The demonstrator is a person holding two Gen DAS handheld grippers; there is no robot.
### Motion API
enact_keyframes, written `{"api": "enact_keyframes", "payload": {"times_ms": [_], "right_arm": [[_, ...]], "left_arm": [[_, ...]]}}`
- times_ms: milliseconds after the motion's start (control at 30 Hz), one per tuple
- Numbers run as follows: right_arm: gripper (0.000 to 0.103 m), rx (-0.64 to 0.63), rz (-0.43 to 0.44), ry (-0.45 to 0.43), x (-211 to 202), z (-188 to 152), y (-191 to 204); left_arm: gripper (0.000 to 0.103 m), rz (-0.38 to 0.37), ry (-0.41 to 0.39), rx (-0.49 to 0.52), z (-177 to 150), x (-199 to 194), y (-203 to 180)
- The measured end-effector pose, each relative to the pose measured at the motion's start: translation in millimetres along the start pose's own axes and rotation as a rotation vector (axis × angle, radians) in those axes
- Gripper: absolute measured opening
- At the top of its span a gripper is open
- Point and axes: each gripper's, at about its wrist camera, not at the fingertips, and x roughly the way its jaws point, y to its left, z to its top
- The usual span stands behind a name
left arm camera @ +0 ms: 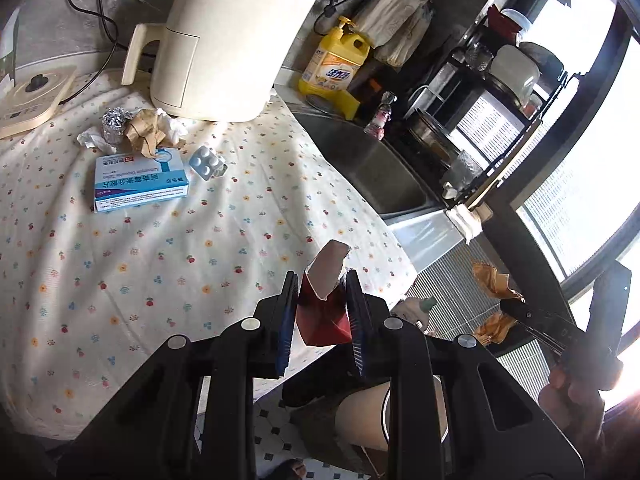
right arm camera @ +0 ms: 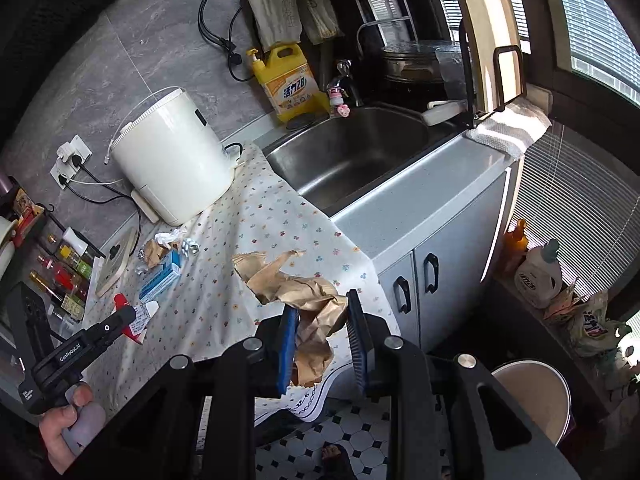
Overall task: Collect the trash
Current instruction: 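Carry the red box with the left tool over the white bin and release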
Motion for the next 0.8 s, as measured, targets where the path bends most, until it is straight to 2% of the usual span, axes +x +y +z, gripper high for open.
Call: {"api": "enact_keyframes", "payload": {"times_ms": [333, 667, 733, 800], "right_arm": [[0.025, 0.196, -0.160, -0.007, -37, -41, -114], [0.028, 0.336, -0.289, 0.096, -44, -95, -209], [0.036, 0.354, -0.290, 0.116, -43, -102, -223], [0.062, 0.369, -0.280, 0.122, -45, -108, -234]], "left_arm": [[0.024, -0.104, 0.140, 0.154, -26, 58, -85], [0.024, -0.180, 0.264, 0.270, -71, 105, -161], [0.024, -0.189, 0.281, 0.284, -80, 110, -174], [0.024, -0.198, 0.293, 0.293, -89, 114, -184]]}}
